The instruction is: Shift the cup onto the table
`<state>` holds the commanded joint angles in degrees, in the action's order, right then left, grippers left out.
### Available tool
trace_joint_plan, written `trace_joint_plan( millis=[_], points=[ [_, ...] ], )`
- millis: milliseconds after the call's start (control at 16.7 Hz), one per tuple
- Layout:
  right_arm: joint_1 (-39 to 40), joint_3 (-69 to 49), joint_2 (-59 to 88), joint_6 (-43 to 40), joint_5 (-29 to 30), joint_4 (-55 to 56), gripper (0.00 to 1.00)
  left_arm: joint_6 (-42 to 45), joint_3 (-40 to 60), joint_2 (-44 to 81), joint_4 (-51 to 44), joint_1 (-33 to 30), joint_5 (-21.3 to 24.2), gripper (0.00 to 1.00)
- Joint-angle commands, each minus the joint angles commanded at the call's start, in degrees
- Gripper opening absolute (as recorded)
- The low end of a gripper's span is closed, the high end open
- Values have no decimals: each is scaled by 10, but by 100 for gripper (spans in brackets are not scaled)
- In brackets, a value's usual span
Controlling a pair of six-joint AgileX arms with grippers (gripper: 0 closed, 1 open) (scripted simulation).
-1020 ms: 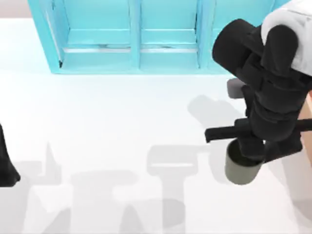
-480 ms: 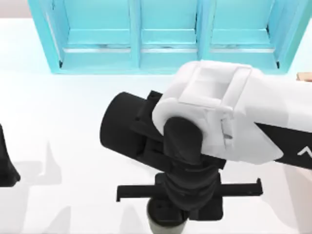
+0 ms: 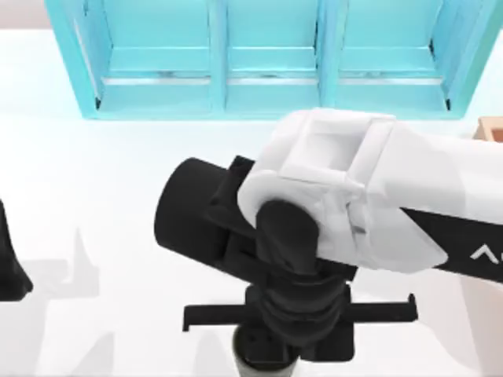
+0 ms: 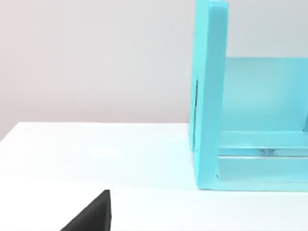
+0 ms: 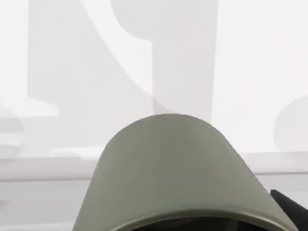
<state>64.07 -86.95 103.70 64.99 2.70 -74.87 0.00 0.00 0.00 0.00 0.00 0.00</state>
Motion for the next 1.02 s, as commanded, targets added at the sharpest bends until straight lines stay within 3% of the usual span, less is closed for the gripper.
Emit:
trace_joint_plan(
  millis=[540,840,1020],
  points=[
    [7,82,32,3,0,118,0,0,0,0,0,0,0,100],
    [6,92,36,5,0,128,0,0,0,0,0,0,0,100],
    [6,92,36,5,0,128,23,0,0,0,0,0,0,100]
  ],
)
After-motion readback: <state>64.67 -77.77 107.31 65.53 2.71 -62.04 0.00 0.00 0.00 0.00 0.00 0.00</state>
